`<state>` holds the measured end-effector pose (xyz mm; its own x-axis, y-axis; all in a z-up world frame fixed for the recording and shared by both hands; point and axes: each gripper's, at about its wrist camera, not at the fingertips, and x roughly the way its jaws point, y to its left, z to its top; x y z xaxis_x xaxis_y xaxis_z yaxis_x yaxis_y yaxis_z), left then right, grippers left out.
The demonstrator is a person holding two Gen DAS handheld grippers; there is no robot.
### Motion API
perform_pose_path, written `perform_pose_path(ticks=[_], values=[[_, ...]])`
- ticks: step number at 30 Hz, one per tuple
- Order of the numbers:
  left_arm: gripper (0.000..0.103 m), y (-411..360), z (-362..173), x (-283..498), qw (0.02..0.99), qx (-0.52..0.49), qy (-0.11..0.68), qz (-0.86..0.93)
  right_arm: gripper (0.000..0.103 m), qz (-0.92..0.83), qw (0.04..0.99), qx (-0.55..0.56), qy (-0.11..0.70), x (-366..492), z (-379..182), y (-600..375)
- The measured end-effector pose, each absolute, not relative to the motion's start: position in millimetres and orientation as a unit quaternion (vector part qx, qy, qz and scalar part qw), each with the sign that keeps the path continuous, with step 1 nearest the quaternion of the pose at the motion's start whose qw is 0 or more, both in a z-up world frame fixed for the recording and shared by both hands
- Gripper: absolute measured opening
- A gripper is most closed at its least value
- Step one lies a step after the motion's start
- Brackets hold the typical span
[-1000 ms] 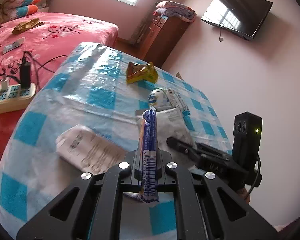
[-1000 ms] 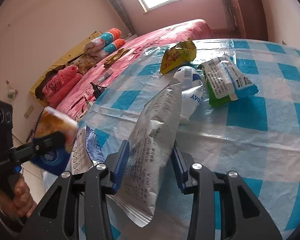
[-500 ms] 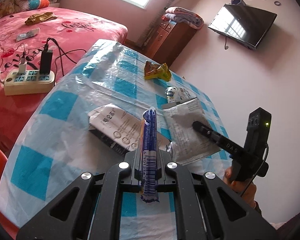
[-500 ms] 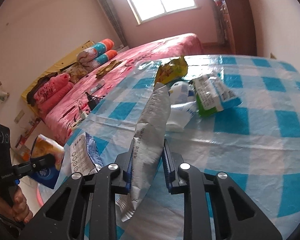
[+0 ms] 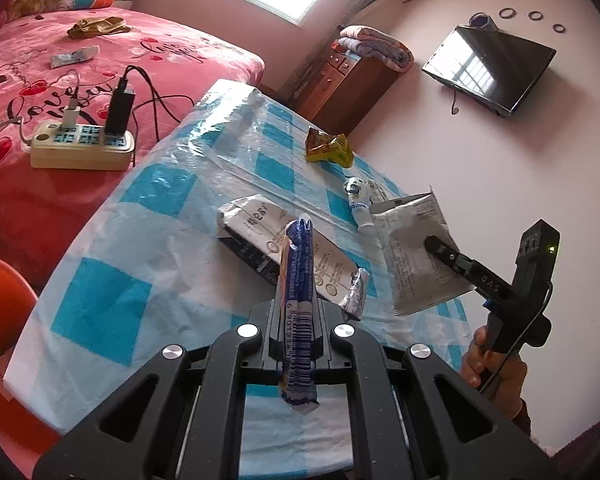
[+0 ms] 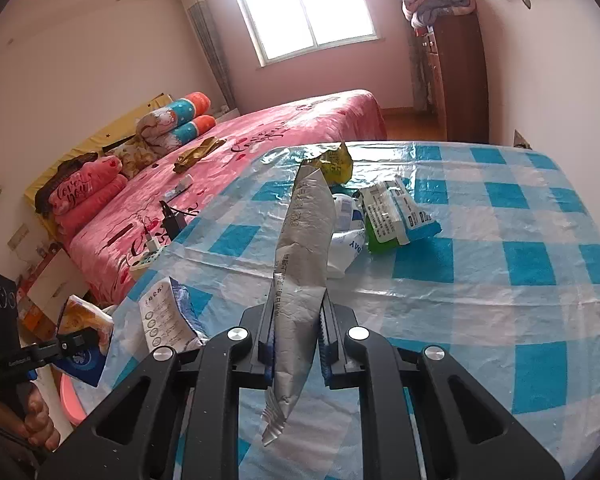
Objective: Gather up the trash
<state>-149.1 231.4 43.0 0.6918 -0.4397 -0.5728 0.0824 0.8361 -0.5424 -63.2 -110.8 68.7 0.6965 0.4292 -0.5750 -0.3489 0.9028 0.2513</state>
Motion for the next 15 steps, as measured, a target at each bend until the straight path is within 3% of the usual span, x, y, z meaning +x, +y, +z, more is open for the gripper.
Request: perform_pose_path(ticks=[15], values=[[0.009,291.7,38.9,-184.9,0.893,-0.272,0.345,-0.1,0.017,0.29,0.91,0.041,0.292,-100.7,124.3,-47.7]])
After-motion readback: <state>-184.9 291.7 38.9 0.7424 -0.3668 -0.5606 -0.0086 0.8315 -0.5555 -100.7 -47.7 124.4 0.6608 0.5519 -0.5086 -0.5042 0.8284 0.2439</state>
